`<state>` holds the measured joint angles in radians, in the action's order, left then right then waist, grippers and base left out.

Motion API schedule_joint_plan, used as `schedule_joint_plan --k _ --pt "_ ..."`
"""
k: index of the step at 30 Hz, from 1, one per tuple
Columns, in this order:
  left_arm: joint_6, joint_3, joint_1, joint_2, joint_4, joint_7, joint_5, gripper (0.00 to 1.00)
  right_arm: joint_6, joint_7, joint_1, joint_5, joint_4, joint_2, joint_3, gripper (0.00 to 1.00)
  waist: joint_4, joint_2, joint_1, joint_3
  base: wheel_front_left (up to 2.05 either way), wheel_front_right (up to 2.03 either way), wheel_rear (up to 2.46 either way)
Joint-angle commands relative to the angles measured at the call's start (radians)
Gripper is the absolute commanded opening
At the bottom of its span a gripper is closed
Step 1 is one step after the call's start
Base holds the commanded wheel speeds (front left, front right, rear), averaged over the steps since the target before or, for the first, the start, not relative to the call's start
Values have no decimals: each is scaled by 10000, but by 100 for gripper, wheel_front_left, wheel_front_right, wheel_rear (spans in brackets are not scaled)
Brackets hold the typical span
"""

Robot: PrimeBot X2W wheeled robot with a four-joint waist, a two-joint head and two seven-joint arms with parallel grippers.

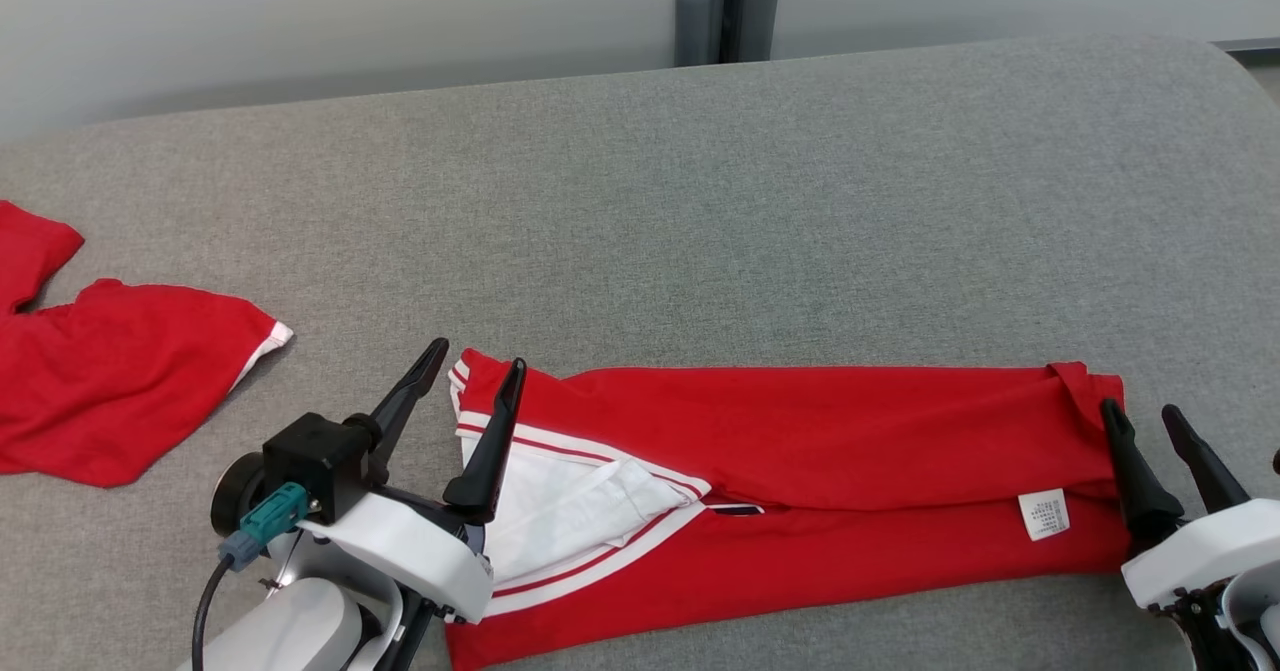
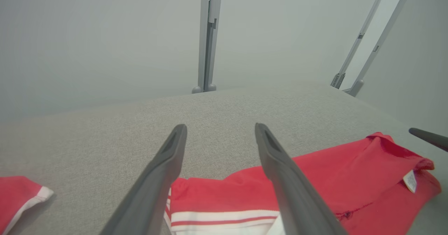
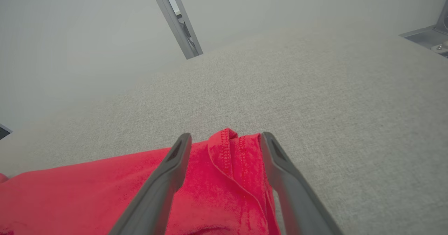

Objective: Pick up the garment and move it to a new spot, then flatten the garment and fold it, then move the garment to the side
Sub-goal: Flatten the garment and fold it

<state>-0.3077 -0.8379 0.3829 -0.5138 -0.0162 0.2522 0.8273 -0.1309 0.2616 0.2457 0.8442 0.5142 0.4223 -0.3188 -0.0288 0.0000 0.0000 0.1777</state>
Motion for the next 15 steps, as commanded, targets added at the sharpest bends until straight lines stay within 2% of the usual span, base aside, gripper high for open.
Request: schedule_joint_plan --k 1,15 --pt "106 99 -135 87 -195 71 -115 100 4 51 -122 -27 221 -99 106 100 52 0 0 37 0 0 0" --pt "396 137 -146 385 -898 122 -535 100 4 52 164 689 1721 -622 196 100 283 0 0 169 0 0 0"
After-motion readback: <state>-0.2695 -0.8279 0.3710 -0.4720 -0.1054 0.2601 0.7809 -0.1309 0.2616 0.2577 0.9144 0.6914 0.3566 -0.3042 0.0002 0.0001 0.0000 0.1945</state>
